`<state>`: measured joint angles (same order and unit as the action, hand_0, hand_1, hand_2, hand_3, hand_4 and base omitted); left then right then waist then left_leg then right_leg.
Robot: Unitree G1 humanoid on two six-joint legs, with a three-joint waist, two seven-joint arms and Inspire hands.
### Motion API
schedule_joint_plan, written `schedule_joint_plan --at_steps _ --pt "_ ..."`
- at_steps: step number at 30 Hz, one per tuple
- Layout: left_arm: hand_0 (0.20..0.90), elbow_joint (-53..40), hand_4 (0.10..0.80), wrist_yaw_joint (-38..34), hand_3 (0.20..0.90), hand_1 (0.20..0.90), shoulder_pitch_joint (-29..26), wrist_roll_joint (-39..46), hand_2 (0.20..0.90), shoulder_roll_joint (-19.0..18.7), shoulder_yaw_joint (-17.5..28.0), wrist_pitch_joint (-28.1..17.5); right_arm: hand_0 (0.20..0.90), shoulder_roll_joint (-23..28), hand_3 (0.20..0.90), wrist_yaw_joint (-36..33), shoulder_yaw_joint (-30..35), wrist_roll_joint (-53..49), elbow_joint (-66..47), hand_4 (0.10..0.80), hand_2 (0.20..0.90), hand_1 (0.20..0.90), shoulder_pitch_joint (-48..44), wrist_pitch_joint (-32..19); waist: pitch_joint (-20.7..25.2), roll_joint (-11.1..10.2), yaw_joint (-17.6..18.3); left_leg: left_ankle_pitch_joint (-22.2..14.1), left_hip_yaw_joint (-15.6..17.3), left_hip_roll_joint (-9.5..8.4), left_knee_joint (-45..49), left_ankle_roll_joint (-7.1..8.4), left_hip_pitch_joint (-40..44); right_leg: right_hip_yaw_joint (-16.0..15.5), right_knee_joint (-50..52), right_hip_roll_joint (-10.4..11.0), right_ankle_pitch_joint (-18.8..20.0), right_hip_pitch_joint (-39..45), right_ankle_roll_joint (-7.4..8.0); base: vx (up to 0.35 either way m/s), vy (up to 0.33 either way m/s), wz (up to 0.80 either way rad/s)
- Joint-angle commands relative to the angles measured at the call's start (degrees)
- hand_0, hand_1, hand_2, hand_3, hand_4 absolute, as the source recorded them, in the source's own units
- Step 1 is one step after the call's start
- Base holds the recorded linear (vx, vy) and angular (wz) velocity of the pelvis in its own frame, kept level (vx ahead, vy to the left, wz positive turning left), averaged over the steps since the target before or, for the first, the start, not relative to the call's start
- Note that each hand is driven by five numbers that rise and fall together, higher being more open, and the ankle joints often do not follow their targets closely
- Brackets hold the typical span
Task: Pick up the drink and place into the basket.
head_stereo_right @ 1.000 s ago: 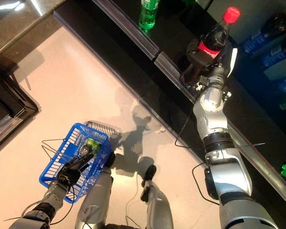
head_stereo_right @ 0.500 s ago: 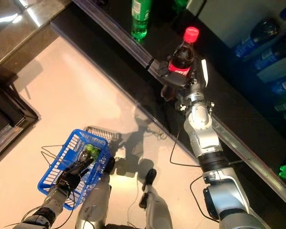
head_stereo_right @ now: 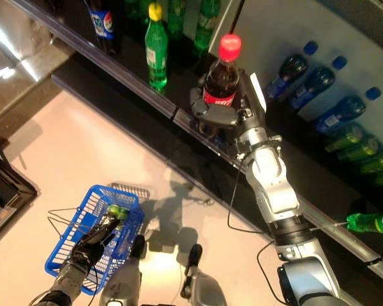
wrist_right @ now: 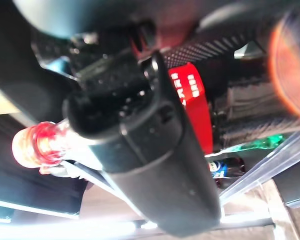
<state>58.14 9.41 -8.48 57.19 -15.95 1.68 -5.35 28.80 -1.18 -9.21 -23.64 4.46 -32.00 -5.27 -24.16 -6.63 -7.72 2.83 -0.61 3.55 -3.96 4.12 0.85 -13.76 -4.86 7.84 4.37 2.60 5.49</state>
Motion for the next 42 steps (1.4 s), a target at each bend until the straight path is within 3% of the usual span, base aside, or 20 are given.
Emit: schedule_joint_plan --at_steps 1,16,29,42 --pt "0.300 -5.11 0.100 7.53 0.200 0.300 2.44 3.76 0.300 2.16 -2.89 -4.55 0.300 -0.78 0.200 0.93 -0.53 -0.21 -4.71 0.100 0.300 0.300 1.39 -6.59 19.87 1.59 0.10 -0.12 3.51 0.15 -1.04 -1.20 0.28 -1.84 0.39 1.58 0.65 1.31 0.89 0.035 0.009 0.01" --pt "0.300 -24.73 0.100 16.51 0.200 0.300 5.26 9.06 0.300 3.56 -5.80 -4.91 0.300 -2.33 0.200 1.85 -2.79 -0.75 -4.79 0.100 0.300 0.300 4.27 -6.04 20.59 2.57 -3.24 0.82 1.16 0.24 -1.04 -0.87 1.71 -5.34 0.15 0.86 -0.36 5.15 -0.04 0.013 0.004 0.13" --pt "0.300 -49.46 0.100 17.26 0.200 0.300 4.46 15.02 0.300 0.72 -11.62 -2.56 0.300 -2.69 0.200 -0.49 -8.24 -0.31 -5.14 0.100 0.300 0.300 2.97 -5.40 20.27 2.15 -6.81 1.81 -1.73 -0.26 -1.04 -0.74 0.75 -8.58 0.10 0.74 -0.81 6.44 -0.11 0.011 0.002 0.16" --pt "0.300 -65.39 0.100 20.46 0.200 0.300 0.88 16.05 0.300 -1.68 -15.70 2.04 0.300 -3.15 0.200 -0.66 -12.19 1.06 -5.76 0.100 0.300 0.300 1.63 -4.12 20.64 1.87 -8.29 1.94 -2.94 -0.64 -1.04 -0.77 0.40 -9.83 0.04 1.00 -0.86 6.89 0.30 0.009 0.004 0.06"
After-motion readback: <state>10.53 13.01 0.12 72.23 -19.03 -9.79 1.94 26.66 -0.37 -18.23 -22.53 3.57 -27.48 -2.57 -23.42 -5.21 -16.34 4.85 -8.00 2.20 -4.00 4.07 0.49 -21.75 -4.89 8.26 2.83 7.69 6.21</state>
